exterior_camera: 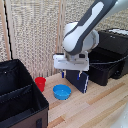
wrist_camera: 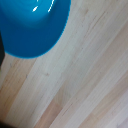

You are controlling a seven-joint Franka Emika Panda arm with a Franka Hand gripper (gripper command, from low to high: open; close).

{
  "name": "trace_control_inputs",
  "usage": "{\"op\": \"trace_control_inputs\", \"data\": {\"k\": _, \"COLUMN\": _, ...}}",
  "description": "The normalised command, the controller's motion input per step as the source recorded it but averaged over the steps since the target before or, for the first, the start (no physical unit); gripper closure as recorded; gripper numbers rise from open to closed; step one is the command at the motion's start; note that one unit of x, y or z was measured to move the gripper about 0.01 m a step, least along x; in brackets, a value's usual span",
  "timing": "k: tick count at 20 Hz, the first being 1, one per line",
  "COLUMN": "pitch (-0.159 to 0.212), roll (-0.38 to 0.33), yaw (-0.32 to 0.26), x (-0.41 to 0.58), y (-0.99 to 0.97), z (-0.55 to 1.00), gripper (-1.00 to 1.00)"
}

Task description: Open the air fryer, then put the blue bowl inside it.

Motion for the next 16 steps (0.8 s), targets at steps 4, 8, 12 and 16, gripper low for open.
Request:
{"op": "trace_control_inputs", "data": {"k": 4, "pitch": 0.000, "roll": -0.007, "yaw": 0.108, "x": -0.129, "y": 0.29, "z": -0.45, "gripper": -1.00}}
{"op": "trace_control_inputs", "data": {"k": 8, "pitch": -0.007, "roll": -0.083, "yaw": 0.070, "x": -0.126, "y": 0.14, "z": -0.36, "gripper": -1.00}}
{"op": "trace_control_inputs", "data": {"k": 12, "pitch": -0.032, "roll": -0.112, "yaw": 0.038, "x": -0.011, "y": 0.00, "z": -0.36, "gripper": -1.00}}
{"op": "trace_control_inputs", "data": {"k": 16, "pitch": -0.028, "roll": -0.048, "yaw": 0.036, "x": -0.039, "y": -0.07, "z": -0.37, "gripper": -1.00}}
